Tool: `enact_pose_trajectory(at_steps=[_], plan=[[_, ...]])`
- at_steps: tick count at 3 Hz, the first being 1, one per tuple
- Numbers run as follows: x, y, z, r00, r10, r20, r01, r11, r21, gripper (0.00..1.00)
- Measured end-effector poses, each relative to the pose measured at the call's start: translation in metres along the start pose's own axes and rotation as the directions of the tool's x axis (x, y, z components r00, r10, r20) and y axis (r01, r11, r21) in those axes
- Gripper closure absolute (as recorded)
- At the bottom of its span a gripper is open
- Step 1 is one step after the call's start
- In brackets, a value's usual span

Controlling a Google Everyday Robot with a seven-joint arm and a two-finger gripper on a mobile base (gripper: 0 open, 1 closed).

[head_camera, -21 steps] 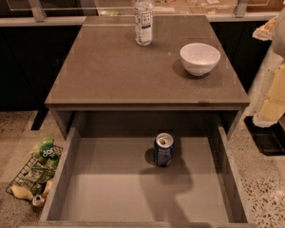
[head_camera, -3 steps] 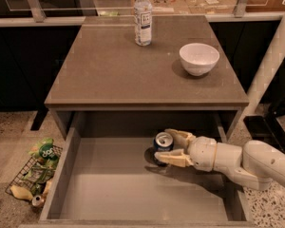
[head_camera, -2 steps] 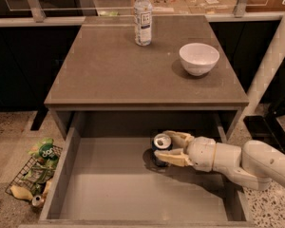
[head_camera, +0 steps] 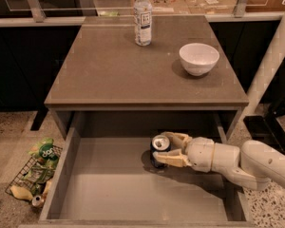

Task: Pick pepsi can from top drawer and place on counter

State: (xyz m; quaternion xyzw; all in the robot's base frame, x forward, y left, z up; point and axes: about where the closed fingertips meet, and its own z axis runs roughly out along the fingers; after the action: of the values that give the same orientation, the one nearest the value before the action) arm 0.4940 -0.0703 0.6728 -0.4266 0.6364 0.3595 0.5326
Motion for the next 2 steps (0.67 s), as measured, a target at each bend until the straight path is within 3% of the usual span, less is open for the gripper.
enact_pose_trajectory(at_steps=[1,2], plan=[[0.0,0.0,0.0,1.0,0.0,0.0,0.0,1.0,0.0,1.0],[-0.025,0.005,-0.02,1.0,-0.024,-0.016,0.024,0.9996,0.013,1.0]])
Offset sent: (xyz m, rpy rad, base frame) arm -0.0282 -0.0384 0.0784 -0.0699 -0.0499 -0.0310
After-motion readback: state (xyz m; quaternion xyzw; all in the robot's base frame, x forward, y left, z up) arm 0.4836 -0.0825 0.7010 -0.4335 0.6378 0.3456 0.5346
